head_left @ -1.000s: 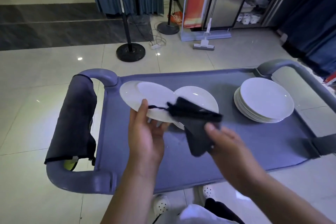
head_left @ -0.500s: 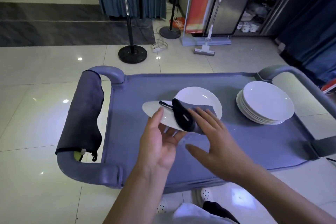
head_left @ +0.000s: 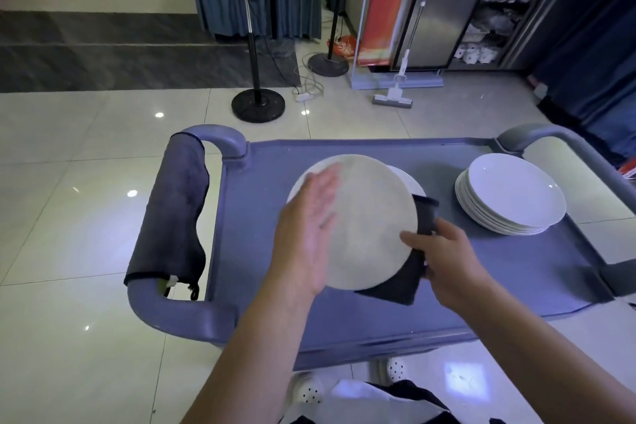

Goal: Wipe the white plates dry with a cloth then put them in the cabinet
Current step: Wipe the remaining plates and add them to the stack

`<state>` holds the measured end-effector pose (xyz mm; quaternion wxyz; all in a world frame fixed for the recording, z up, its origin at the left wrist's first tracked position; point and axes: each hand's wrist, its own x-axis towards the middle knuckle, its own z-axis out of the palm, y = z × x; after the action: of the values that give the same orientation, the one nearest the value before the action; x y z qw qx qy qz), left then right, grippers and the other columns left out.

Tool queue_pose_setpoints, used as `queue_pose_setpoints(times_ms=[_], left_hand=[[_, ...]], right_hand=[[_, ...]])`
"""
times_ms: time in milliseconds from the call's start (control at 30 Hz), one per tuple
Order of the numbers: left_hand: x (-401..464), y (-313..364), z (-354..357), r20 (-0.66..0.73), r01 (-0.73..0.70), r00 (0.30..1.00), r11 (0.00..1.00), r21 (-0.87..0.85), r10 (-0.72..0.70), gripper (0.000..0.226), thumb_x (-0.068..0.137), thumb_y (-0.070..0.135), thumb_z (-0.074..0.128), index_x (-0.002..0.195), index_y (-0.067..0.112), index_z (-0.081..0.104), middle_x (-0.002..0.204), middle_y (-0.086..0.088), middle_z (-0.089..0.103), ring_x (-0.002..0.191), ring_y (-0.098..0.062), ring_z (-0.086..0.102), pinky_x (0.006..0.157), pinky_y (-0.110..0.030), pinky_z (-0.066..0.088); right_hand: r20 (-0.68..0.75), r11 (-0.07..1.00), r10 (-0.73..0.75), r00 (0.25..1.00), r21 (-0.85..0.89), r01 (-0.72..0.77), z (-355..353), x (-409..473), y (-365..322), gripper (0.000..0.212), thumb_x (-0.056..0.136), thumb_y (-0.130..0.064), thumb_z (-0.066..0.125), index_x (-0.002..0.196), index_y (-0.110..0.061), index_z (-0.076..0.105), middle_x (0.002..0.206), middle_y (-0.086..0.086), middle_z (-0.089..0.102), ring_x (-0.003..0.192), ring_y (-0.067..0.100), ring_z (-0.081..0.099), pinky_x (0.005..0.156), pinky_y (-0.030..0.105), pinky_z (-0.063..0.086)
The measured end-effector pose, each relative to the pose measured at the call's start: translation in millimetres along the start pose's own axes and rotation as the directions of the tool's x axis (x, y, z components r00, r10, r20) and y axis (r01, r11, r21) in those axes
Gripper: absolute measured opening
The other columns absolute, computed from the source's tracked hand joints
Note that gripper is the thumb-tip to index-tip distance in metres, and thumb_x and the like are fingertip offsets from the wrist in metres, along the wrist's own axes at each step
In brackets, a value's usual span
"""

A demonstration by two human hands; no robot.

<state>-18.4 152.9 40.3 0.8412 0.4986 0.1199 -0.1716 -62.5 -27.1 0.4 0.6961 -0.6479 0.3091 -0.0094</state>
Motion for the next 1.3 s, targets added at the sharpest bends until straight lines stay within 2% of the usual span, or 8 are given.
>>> queue_pose_setpoints(times_ms=[133, 233, 300, 467, 767, 967, 1167, 1300], left_hand=[[9.7, -6.0, -35.2, -0.075, -0.325, 0.935, 0.922, 0.212, 0.347, 0.034, 0.094, 0.050, 0.067, 0.127, 0.041, 0.069, 0.128, 0.032, 0.063, 0.112, 0.023, 0.054, 0.100, -0.021, 0.043], [17.9, -13.2, -49.7, 0.222, -0.141, 0.968, 0.983, 0.113, 0.114, 0.076, 0.084, 0.033, 0.077, 0.149, 0.051, 0.041, 0.147, 0.009, 0.056, 0.129, -0.007, 0.059, 0.089, -0.043, 0.058], [17.7, -17.6, -43.3, 0.436, -0.046, 0.900, 0.994, 0.095, 0.000, 0.075, 0.086, 0.014, 0.066, 0.151, 0.043, 0.042, 0.147, -0.001, 0.057, 0.127, -0.027, 0.061, 0.079, -0.049, 0.061], [14.5, -32.1, -31.3, 0.411, -0.099, 0.910, 0.989, 0.111, 0.045, 0.074, 0.077, -0.001, 0.057, 0.141, 0.037, 0.057, 0.131, -0.004, 0.067, 0.115, -0.027, 0.065, 0.072, -0.049, 0.061], [2.6, -38.9, -20.2, 0.391, -0.140, 0.918, 0.979, 0.149, 0.072, 0.077, 0.073, -0.003, 0.060, 0.132, 0.046, 0.063, 0.125, -0.003, 0.070, 0.112, -0.031, 0.064, 0.073, -0.049, 0.061], [-13.0, -38.6, -5.2, 0.432, -0.226, 0.895, 0.947, 0.227, 0.110, 0.082, 0.074, -0.003, 0.056, 0.140, 0.045, 0.057, 0.116, -0.003, 0.071, 0.101, -0.016, 0.065, 0.071, -0.043, 0.061], [-14.9, -34.9, -11.9, 0.396, -0.221, 0.909, 0.957, 0.188, 0.132, 0.079, 0.074, -0.007, 0.053, 0.137, 0.040, 0.061, 0.123, -0.004, 0.072, 0.105, -0.019, 0.067, 0.074, -0.050, 0.062], [-16.7, -37.5, -25.1, 0.342, -0.186, 0.931, 0.972, 0.145, 0.127, 0.079, 0.073, -0.007, 0.054, 0.139, 0.037, 0.060, 0.121, -0.009, 0.072, 0.104, -0.024, 0.069, 0.072, -0.049, 0.061]], right_hand=[[0.051, 0.943, 0.171, 0.984, 0.281, -0.178, -29.0, -2.6, 16.5, 0.030, 0.095, -0.001, 0.059, 0.123, -0.008, 0.064, 0.119, 0.011, 0.073, 0.108, 0.030, 0.066, 0.079, 0.043, 0.056], [0.109, 0.897, 0.169, 0.980, 0.395, -0.199, -40.3, -6.2, 18.2, 0.037, 0.087, -0.007, 0.062, 0.124, -0.007, 0.063, 0.116, 0.008, 0.074, 0.097, 0.021, 0.073, 0.070, 0.034, 0.061], [0.133, 0.881, 0.162, 0.978, 0.426, -0.204, -43.4, -7.5, 17.3, 0.043, 0.079, -0.011, 0.066, 0.122, -0.007, 0.064, 0.111, 0.008, 0.076, 0.085, 0.017, 0.075, 0.062, 0.029, 0.060], [0.044, 0.881, 0.188, 0.981, 0.434, -0.188, -52.5, -6.2, 17.2, 0.035, 0.075, -0.024, 0.075, 0.106, -0.012, 0.061, 0.084, 0.008, 0.063, 0.067, 0.018, 0.062, 0.059, 0.032, 0.057], [-0.353, 0.948, -0.263, 0.898, 0.076, 0.308, -57.6, -8.2, -34.5, 0.015, 0.101, -0.021, 0.057, 0.092, -0.020, 0.069, 0.091, 0.003, 0.070, 0.090, 0.014, 0.058, 0.084, 0.035, 0.044], [-0.156, 0.890, -0.445, 0.882, -0.183, 0.417, -12.2, -1.8, -49.6, 0.017, 0.095, -0.026, 0.056, 0.088, -0.012, 0.063, 0.076, -0.004, 0.046, 0.068, 0.018, 0.042, 0.063, 0.035, 0.033], [0.196, 0.789, -0.528, 0.826, -0.246, 0.562, 17.7, -22.0, -34.6, 0.015, 0.095, -0.016, 0.059, 0.090, -0.022, 0.072, 0.100, -0.022, 0.057, 0.106, 0.005, 0.053, 0.086, 0.022, 0.039], [0.484, 0.832, -0.395, 0.781, -0.173, 0.528, 11.4, -31.1, -25.2, 0.021, 0.084, -0.028, 0.060, 0.095, -0.041, 0.074, 0.112, -0.025, 0.057, 0.119, -0.001, 0.049, 0.094, 0.011, 0.036]])
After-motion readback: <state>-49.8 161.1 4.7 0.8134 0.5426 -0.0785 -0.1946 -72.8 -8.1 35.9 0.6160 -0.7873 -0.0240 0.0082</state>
